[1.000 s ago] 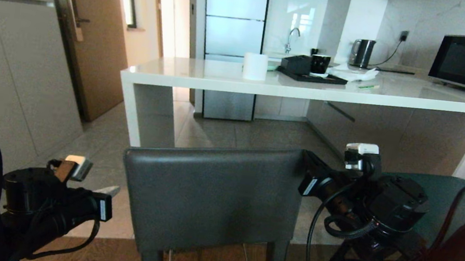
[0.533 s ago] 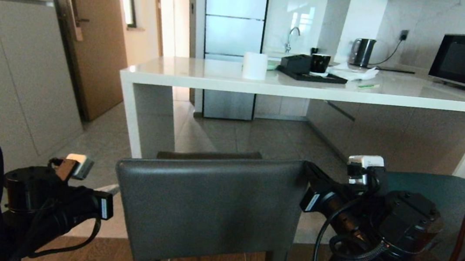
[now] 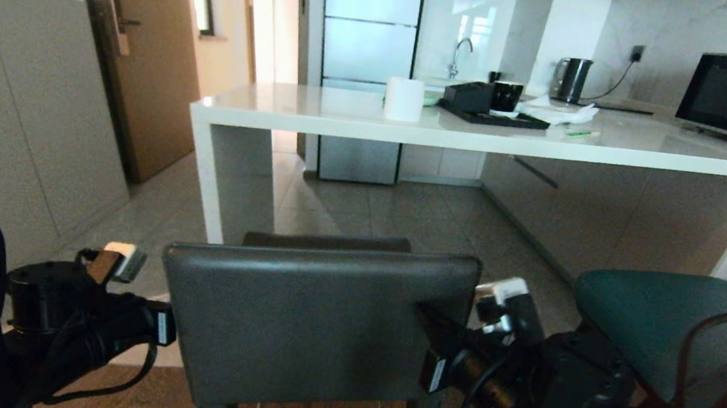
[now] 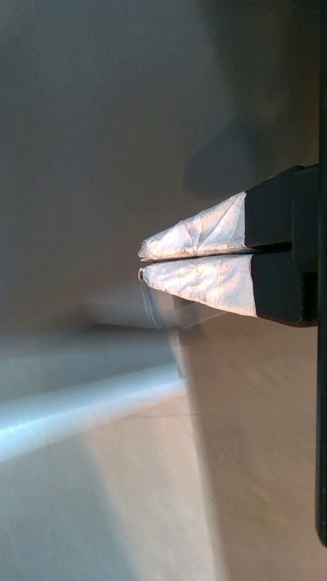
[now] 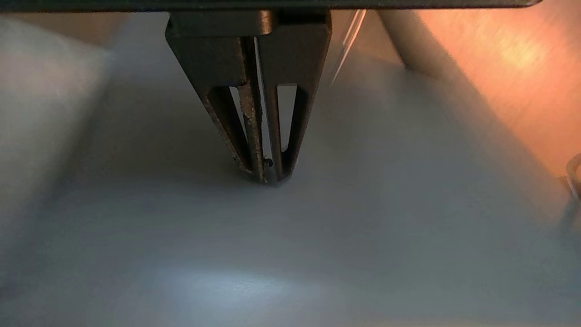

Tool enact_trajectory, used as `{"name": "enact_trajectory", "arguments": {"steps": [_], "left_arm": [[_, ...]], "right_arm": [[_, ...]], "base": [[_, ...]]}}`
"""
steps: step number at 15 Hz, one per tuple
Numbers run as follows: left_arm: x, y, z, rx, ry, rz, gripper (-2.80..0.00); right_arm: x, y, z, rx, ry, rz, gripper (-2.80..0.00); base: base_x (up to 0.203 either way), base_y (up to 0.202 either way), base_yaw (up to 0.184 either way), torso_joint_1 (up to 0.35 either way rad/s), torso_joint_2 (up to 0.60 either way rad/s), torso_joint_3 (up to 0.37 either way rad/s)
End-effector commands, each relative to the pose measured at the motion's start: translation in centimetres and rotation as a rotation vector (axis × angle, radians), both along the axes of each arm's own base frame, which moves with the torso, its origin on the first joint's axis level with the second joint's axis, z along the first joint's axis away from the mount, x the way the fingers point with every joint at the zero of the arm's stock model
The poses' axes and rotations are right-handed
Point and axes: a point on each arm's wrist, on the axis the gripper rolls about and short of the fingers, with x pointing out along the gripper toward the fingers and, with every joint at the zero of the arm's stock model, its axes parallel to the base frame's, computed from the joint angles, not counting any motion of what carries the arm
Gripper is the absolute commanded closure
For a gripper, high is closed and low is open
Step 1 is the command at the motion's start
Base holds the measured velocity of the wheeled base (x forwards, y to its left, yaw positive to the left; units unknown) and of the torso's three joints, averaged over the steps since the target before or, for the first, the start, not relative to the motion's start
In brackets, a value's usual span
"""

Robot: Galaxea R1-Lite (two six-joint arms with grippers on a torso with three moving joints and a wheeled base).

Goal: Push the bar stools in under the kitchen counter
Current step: Push the gray chair back under the dining table

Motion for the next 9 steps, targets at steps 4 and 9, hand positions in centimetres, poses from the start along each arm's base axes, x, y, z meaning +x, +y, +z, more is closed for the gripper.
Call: {"name": "enact_trajectory", "arguments": {"steps": [4, 9], "left_arm": [[-0.2, 0.1, 1.1, -0.001, -0.05, 0.005, 0.0], [-0.4, 1.1, 1.6, 0.001, -0.065, 0.042, 0.0]], "right_arm": [[-0.1, -0.2, 0.3, 0.019, -0.021, -0.02, 0.0], [-0.5, -2.9, 2.8, 0.063, -0.077, -0.091, 0.0]], "base": [[0.0, 0.0, 0.0, 0.0, 0.0, 0.0], [0.0, 0.0, 0.0, 0.0, 0.0, 0.0]]}}
